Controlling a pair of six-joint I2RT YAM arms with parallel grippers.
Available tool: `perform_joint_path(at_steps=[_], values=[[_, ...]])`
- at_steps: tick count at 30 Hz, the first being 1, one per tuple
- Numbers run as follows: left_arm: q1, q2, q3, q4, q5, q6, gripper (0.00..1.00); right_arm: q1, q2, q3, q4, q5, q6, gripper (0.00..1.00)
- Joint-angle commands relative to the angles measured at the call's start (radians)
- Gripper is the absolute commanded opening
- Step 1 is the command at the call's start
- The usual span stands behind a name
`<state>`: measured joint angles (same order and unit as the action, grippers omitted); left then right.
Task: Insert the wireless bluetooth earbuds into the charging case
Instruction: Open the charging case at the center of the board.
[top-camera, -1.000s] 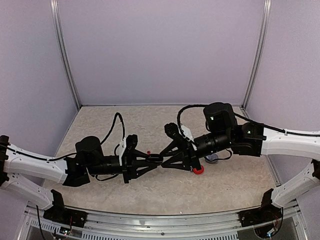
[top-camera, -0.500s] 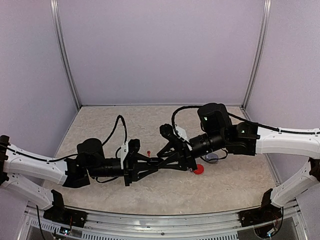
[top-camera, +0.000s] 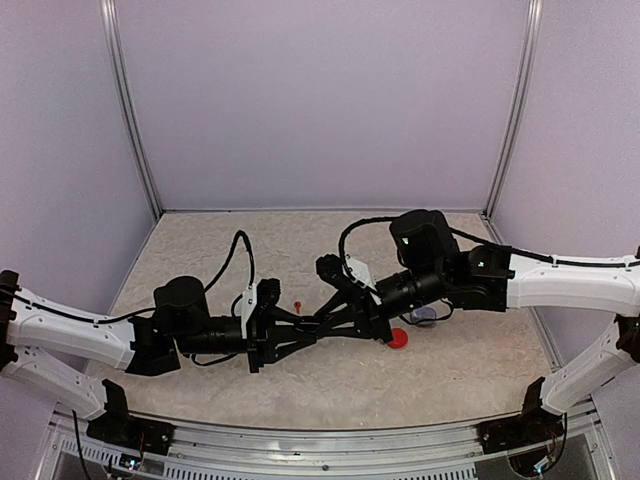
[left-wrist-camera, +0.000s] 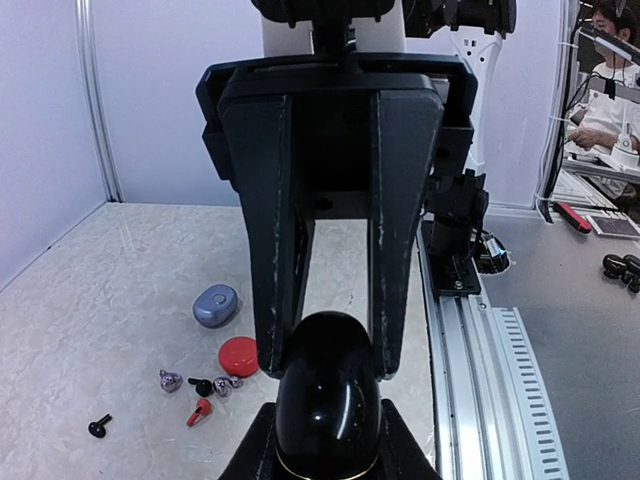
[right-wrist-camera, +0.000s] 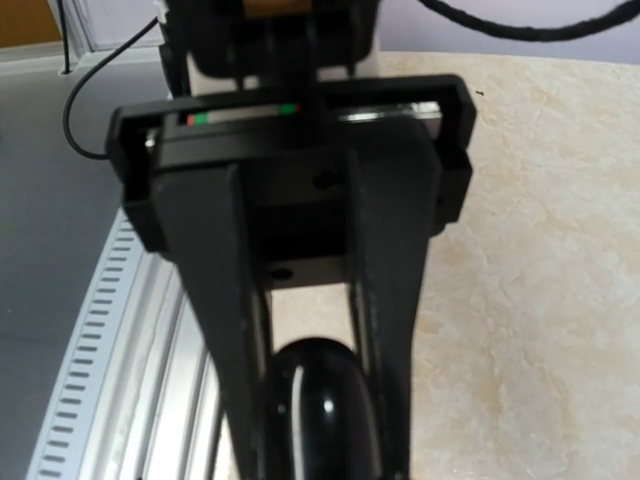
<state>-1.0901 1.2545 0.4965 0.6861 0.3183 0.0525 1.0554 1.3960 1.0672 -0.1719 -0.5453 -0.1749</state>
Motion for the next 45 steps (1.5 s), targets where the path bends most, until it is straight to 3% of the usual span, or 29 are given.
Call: perform_joint_path(at_steps=[1,8,19,29,31,32,35,45], values=[[-0.004,-0.010,0.027,0.047,-0.002,0.002,0.28,-0.001,-0.004,0.017,-0.011,0.015,-0.002,0.17],[-0.005,0.009,0.012,0.088,-0.010,-0.018,0.40,-0.002,-0.045,0.005,0.051,0.014,0.026,0.14],[-0.002,0.017,0.000,0.122,-0.027,-0.027,0.40,-0.002,-0.060,-0.003,0.072,-0.002,0.034,0.13],[0.004,0.005,-0.002,0.129,-0.017,-0.031,0.19,-0.001,-0.054,-0.002,0.066,-0.006,0.028,0.15],[0.005,0.006,-0.004,0.129,-0.011,-0.030,0.15,-0.002,-0.055,-0.001,0.068,-0.001,0.025,0.20],[0.006,0.006,-0.004,0.129,-0.008,-0.031,0.13,-0.001,-0.055,-0.001,0.070,0.006,0.025,0.28],[0.006,0.001,-0.005,0.129,-0.003,-0.032,0.11,-0.002,-0.056,-0.002,0.079,0.035,0.030,0.39],[0.004,-0.019,-0.018,0.128,0.014,-0.016,0.08,-0.010,-0.081,0.008,0.088,0.135,0.044,0.39]])
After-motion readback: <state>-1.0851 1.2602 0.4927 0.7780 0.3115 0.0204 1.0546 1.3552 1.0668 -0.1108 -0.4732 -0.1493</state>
